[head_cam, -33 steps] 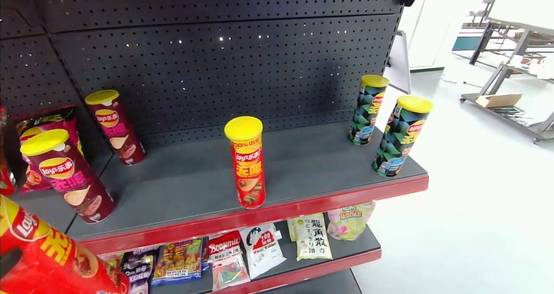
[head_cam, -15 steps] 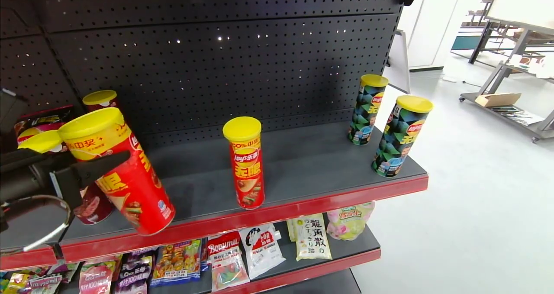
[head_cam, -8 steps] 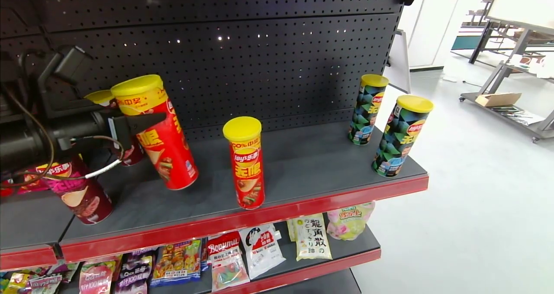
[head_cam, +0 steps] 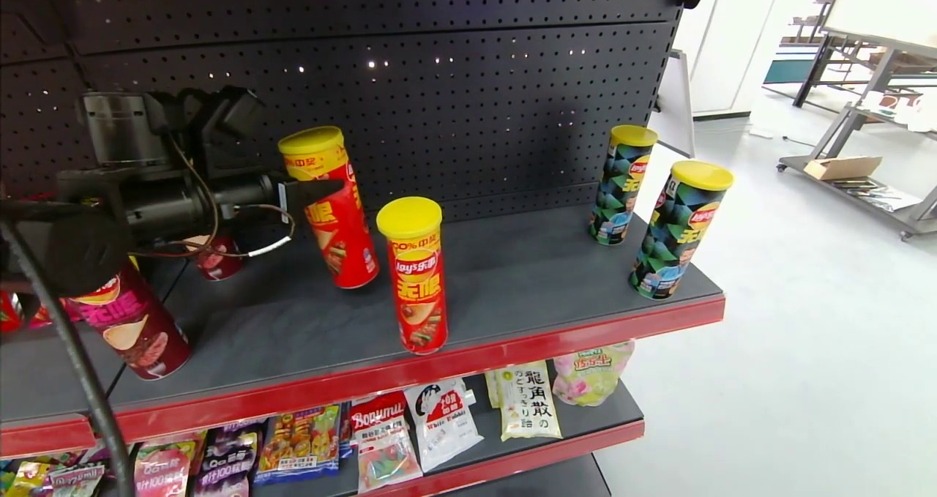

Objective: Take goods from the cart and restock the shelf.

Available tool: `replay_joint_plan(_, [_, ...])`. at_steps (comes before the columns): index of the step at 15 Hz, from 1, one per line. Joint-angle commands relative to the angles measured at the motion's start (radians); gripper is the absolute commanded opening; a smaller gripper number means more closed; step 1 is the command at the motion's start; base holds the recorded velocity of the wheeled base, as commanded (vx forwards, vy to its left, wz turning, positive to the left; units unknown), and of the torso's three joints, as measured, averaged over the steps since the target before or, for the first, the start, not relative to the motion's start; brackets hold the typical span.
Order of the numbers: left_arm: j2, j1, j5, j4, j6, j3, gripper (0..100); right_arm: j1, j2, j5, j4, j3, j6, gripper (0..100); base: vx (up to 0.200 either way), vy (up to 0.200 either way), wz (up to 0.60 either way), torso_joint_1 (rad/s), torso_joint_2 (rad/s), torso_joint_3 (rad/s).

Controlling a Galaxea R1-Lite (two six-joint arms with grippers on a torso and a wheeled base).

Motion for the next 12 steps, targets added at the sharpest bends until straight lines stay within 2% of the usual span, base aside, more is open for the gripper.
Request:
replay_joint_plan(1, [0.098, -0.018, -0.024, -0.010, 0.002, -0.055, 0, 0.000, 0.002, 0.001, 0.000, 0.000, 0.000, 100, 0.000, 0.000, 0.00, 0.000, 0.00, 0.000])
replay_joint_plan(2, [0.117, -0.024, -0.035, -0.010, 0.003, -0.081, 0, 0.000, 0.002, 0.001, 0.000, 0.000, 0.000, 100, 0.000, 0.000, 0.00, 0.000, 0.00, 0.000])
replay_joint_plan(5, [0.184, -0.068, -0.037, -0.023, 0.055, -0.141, 0, 0.000, 0.002, 0.001, 0.000, 0.000, 0.000, 100, 0.000, 0.000, 0.00, 0.000, 0.00, 0.000])
replay_joint_plan(10, [0.247, -0.103, -0.032, -0.024, 0.058, -0.227, 0, 0.000, 0.002, 0.001, 0.000, 0.000, 0.000, 100, 0.000, 0.000, 0.00, 0.000, 0.00, 0.000])
replay_joint_plan(12, [0.261, -0.106, -0.032, -0.032, 0.060, -0.233, 0, 0.000, 0.002, 0.001, 0.000, 0.000, 0.000, 100, 0.000, 0.000, 0.00, 0.000, 0.00, 0.000])
